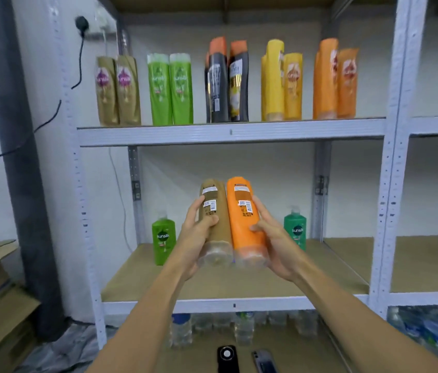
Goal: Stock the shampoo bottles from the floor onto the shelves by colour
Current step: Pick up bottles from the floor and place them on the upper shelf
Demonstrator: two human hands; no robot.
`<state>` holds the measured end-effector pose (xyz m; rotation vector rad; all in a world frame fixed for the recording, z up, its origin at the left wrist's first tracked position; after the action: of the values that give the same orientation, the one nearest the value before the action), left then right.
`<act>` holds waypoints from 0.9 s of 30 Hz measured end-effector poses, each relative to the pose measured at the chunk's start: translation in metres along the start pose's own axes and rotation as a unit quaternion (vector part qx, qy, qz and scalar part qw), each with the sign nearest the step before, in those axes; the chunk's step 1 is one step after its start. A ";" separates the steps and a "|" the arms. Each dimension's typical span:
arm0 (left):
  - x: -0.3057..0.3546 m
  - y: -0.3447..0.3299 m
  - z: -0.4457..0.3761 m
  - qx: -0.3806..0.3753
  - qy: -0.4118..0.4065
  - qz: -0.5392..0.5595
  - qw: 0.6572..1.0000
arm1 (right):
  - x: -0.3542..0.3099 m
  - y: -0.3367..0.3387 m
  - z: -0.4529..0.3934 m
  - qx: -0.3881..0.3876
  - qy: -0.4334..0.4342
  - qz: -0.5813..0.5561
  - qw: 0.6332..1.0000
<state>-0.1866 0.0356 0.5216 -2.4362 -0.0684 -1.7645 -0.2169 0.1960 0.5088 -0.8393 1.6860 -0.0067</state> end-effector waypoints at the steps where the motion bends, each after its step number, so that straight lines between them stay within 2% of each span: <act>1: 0.011 -0.001 -0.003 0.000 -0.011 0.003 1.000 | -0.011 -0.004 -0.003 -0.008 0.014 0.003 1.000; 10: 0.103 -0.005 -0.050 -0.005 -0.154 -0.073 0.985 | -0.108 -0.037 -0.043 -0.070 0.135 0.083 0.985; 16: 0.150 -0.023 -0.076 0.008 -0.256 -0.140 0.957 | -0.165 -0.044 -0.068 -0.054 0.231 0.226 0.945; 22: 0.186 -0.049 -0.104 0.035 -0.337 -0.205 0.918 | -0.208 -0.035 -0.089 -0.061 0.279 0.291 0.913; 27: 0.210 -0.076 -0.123 0.046 -0.387 -0.217 0.895 | -0.239 -0.021 -0.102 -0.064 0.309 0.339 0.886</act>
<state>-0.2453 0.0861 0.7643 -3.0329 -0.8006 -0.7241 -0.2817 0.2636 0.7521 -0.2965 2.5411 0.3553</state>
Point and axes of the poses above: each hand's wrist, its own z-axis away from the middle knuckle, its own y-axis out of the back of the hand, x = y × z, the point moved 7 cm from there along -z, towards the middle knuckle, and after that the axes turned 12 degrees about -z, right-handed, at the moved point
